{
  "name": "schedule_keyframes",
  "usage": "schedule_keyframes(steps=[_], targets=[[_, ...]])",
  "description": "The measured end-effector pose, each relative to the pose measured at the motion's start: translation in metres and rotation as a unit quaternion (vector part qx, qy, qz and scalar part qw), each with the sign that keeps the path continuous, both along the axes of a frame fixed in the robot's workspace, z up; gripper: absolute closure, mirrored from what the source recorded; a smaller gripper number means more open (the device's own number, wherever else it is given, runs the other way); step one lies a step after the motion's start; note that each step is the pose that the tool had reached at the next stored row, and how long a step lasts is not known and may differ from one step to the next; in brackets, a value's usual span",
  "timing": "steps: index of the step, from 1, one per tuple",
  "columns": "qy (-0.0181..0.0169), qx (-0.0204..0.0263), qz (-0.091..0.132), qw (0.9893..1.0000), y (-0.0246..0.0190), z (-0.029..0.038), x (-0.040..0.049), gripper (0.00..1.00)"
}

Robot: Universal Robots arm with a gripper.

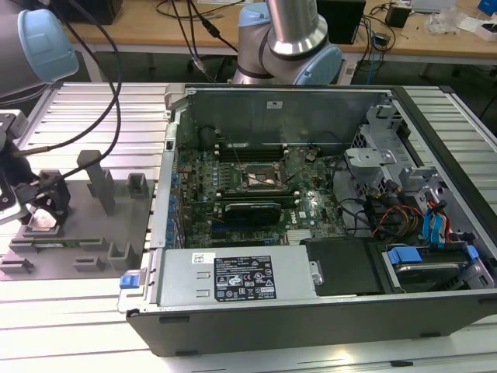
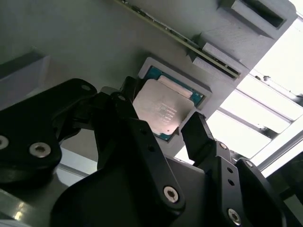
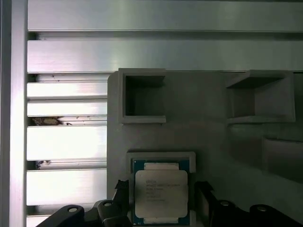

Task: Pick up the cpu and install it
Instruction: 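Pick up the cpu and move it towards the insertion slot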

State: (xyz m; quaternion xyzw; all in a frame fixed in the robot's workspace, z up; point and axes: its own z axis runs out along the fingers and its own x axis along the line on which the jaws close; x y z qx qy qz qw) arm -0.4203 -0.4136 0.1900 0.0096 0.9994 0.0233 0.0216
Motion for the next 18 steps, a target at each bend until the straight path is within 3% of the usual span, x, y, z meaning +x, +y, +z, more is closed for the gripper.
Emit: schedule_keyframes(steps=[18], targets=[[0.0001, 0.0000, 0.000, 1.0000, 0.0023, -0.0007, 0.0008, 0.34]])
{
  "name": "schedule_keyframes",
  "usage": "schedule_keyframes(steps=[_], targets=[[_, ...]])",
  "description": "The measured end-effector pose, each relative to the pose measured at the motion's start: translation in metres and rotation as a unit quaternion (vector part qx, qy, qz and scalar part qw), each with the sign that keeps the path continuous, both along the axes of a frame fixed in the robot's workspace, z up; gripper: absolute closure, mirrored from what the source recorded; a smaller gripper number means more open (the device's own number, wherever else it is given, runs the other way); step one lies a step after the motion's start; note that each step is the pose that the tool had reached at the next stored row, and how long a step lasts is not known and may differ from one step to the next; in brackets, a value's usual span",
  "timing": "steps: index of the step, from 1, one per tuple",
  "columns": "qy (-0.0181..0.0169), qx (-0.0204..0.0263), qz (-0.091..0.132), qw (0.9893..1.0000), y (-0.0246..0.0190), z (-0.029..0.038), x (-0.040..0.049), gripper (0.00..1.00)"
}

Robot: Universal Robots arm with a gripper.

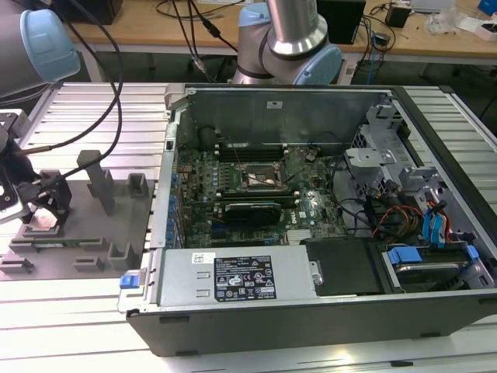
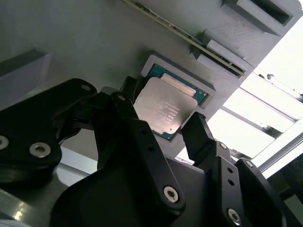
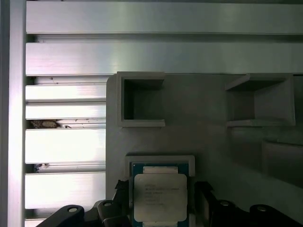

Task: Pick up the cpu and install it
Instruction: 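Pick up the cpu and move it towards the insertion slot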

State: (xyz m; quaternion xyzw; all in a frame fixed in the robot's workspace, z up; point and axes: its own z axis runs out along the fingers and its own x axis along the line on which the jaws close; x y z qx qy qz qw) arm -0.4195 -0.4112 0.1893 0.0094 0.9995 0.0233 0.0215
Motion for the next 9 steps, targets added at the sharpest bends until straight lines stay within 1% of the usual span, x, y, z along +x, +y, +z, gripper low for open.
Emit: schedule_keyframes(steps=[3, 4, 5, 7, 8, 9], targets=[[0.0001, 0.0000, 0.000, 1.0000, 0.0001, 0.0000, 0.0000, 0.34], [0.0030, 0.0009, 0.000, 1.0000, 0.0002, -0.0002, 0.0001, 0.34], [0.0042, 0.0011, 0.000, 1.0000, 0.0002, -0.0001, -0.0001, 0.34], [0.0043, 0.0011, 0.000, 1.0000, 0.0001, -0.0001, 0.0000, 0.34], [0.0051, 0.0012, 0.000, 1.0000, 0.0001, -0.0001, 0.0001, 0.34], [0.0091, 0.0020, 0.000, 1.0000, 0.0000, -0.0002, 0.0003, 0.34]])
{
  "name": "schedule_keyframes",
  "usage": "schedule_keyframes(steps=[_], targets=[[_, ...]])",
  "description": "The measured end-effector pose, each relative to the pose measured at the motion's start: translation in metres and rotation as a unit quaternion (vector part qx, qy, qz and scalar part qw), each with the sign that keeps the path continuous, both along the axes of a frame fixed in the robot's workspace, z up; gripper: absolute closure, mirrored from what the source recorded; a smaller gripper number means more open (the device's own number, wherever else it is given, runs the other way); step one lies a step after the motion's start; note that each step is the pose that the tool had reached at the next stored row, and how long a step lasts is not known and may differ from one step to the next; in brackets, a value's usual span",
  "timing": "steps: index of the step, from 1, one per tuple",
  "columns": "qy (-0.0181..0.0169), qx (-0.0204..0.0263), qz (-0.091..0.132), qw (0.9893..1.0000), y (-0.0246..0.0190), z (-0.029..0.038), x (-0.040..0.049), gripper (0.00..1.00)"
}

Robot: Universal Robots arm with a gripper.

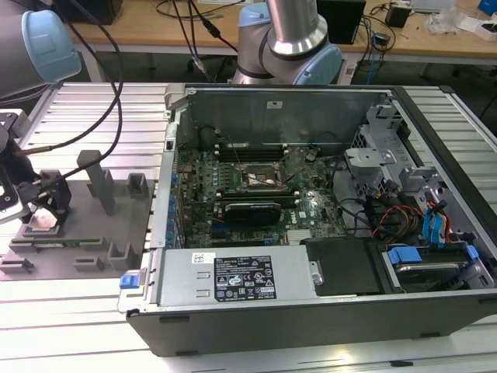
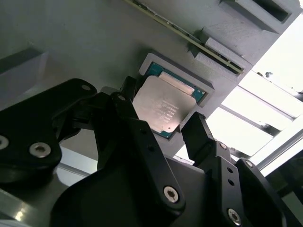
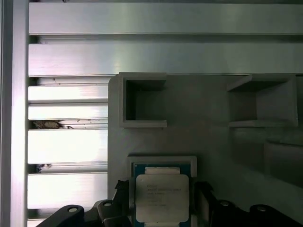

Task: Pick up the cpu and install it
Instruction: 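Pick up the cpu and move it towards the insertion slot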

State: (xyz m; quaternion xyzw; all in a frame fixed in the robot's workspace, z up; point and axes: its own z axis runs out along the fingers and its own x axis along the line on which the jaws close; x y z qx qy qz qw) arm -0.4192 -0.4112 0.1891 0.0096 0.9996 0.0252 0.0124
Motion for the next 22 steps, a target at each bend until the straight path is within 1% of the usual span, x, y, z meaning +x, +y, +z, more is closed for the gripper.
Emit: schedule_keyframes(steps=[5, 7, 9, 22], targets=[[0.0010, 0.0003, 0.000, 1.0000, 0.0001, 0.0000, -0.0001, 0.34], [0.0047, 0.0003, 0.000, 1.0000, 0.0000, -0.0002, 0.0006, 0.34], [0.0073, 0.0002, -0.001, 1.0000, 0.0001, -0.0003, 0.0012, 0.34], [0.0077, 0.0002, -0.001, 1.0000, 0.0000, -0.0002, 0.0041, 0.34]])
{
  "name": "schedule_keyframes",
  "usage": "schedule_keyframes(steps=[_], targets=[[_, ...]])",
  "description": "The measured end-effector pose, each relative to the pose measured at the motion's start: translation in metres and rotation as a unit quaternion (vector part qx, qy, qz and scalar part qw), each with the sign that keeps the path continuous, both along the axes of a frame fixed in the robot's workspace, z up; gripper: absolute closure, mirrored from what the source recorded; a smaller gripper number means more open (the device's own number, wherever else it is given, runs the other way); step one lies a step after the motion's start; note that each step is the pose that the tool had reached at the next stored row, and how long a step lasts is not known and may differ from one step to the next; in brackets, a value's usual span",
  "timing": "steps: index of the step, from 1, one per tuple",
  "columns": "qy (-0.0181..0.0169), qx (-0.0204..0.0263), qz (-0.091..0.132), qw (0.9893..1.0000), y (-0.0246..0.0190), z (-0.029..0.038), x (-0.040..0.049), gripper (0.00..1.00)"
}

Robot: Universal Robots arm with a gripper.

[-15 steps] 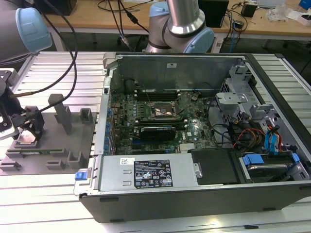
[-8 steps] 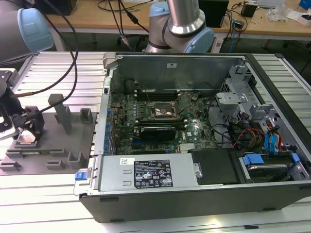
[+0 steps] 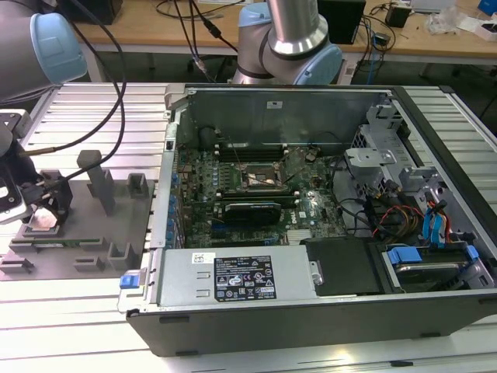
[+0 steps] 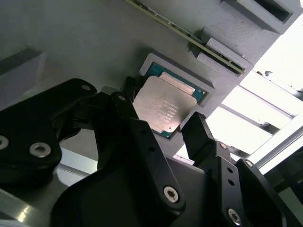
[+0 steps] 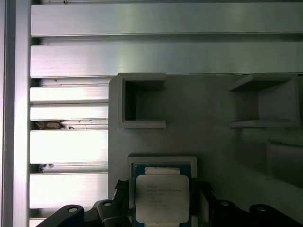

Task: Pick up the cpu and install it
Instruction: 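Pick up the cpu and move it towards the insertion slot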

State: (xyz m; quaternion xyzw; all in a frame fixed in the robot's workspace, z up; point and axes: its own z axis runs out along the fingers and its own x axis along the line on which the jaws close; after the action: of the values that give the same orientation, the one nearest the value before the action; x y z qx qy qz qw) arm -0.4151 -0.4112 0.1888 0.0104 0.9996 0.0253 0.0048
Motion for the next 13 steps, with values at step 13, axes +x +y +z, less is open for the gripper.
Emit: schedule_keyframes(steps=[13], targets=[[0.0000, 0.0000, 0.000, 1.0000, 0.0000, 0.0085, 0.0004, 0.45]])
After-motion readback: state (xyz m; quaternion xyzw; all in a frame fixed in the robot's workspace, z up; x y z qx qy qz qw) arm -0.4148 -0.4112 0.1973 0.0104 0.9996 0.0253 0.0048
